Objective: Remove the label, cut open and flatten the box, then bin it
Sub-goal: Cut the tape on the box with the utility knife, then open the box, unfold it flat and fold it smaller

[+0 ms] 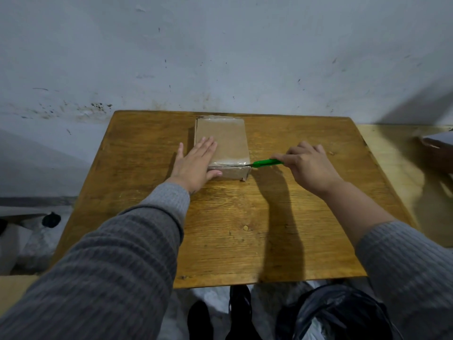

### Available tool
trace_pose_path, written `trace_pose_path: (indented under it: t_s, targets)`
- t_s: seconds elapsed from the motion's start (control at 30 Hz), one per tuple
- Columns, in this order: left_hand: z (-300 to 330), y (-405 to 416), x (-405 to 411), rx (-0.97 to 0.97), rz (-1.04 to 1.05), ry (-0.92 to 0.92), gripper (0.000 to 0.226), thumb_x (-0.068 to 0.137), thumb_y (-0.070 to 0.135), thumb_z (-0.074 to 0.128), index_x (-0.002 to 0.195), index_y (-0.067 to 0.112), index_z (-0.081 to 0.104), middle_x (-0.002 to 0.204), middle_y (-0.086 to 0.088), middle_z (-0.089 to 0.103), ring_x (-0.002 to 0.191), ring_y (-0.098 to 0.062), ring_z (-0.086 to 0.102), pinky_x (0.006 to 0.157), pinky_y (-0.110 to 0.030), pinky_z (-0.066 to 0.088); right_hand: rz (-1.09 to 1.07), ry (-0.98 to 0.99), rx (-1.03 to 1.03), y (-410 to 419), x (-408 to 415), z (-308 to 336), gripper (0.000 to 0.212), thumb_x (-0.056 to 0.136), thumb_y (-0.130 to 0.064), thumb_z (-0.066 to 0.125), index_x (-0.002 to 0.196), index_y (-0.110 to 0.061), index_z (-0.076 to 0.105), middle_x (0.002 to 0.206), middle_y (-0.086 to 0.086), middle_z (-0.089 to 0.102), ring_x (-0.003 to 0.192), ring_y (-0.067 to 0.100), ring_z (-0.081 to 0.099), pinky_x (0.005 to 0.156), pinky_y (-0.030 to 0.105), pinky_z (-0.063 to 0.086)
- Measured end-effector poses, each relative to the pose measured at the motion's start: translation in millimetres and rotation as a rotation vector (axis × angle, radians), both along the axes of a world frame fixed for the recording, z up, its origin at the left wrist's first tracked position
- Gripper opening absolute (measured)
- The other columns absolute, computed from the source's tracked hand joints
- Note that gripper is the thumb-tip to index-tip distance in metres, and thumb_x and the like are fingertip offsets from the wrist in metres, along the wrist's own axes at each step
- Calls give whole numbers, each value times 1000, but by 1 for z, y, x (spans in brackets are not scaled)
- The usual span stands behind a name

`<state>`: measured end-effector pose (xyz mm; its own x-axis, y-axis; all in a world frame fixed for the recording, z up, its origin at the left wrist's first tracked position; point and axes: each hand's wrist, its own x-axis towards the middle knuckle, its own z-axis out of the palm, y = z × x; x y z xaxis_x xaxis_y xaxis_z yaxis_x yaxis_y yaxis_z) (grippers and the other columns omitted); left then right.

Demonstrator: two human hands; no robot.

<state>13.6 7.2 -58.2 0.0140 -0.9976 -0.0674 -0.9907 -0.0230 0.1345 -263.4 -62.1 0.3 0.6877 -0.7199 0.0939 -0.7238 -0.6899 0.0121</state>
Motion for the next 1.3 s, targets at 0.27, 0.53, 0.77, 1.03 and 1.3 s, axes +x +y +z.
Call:
trace_pose_path:
  t_s: [0.27,0.53,0.77,1.03,1.3]
  targets:
    - [6,-2,-4,20,6,-28,84,92,64,35,155,22,-2,163,6,-7,148,-10,-6,117,-59,-4,-346,-378,330,-4,-30,1,34,94,-23,55,127,-31,59,105,-1,68,76,11,50,70,27,38]
    - [15,-22,-22,-83,6,11,98,81,82,29,155,21,6,163,4,4,149,-11,0,118,-53,-7,-832,-1045,861,-17,-4,5,42,97,-6,46,136,-20,51,92,6,67,66,9,49,57,23,37]
    - [4,-43,-27,3,32,-13,101,79,85,5,155,20,-2,163,4,-7,148,-10,-7,118,-53,-7,-969,-1155,866,-47,1,-8,44,93,-13,58,134,-26,51,113,2,59,95,21,58,77,32,47]
    - [-6,-44,-23,-56,41,-5,98,77,82,0,155,22,0,161,7,-8,147,-8,-6,119,-51,-4,-1141,-624,403,-68,4,-66,40,89,-34,60,128,-27,59,123,9,61,118,28,50,98,40,40]
    - [-4,-44,-23,-46,67,-10,96,78,81,5,155,23,0,161,11,-9,146,-5,-8,119,-50,-5,-1095,-427,350,-72,6,-83,47,92,-40,53,138,-30,47,130,8,46,122,25,41,95,41,34]
